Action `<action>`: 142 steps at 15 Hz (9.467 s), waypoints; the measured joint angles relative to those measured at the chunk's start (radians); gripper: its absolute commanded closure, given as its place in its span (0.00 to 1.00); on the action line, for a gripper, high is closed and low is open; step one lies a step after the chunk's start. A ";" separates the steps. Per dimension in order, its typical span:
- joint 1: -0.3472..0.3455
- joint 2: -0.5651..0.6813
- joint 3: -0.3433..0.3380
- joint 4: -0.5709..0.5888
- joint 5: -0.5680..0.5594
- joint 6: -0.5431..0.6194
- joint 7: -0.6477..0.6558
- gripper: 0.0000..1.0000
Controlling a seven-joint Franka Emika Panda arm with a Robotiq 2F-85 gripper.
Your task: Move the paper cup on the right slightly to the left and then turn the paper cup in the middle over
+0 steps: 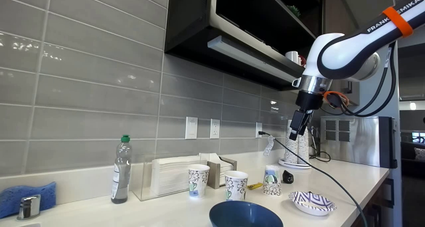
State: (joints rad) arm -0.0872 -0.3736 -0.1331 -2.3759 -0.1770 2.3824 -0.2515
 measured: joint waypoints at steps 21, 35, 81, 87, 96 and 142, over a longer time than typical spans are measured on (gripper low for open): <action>-0.039 0.492 -0.028 0.415 0.120 -0.119 -0.125 0.00; -0.077 0.600 -0.025 0.471 0.135 -0.081 -0.143 0.00; -0.112 0.721 0.058 0.569 0.196 -0.024 -0.103 0.59; -0.104 0.718 0.049 0.554 0.182 -0.024 0.003 0.59; -0.075 0.686 0.039 0.517 0.148 -0.024 0.111 0.00; 0.077 0.621 0.093 0.415 0.131 -0.110 0.567 0.00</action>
State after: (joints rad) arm -0.0098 0.2469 -0.0399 -1.9611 -0.0465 2.2722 0.3150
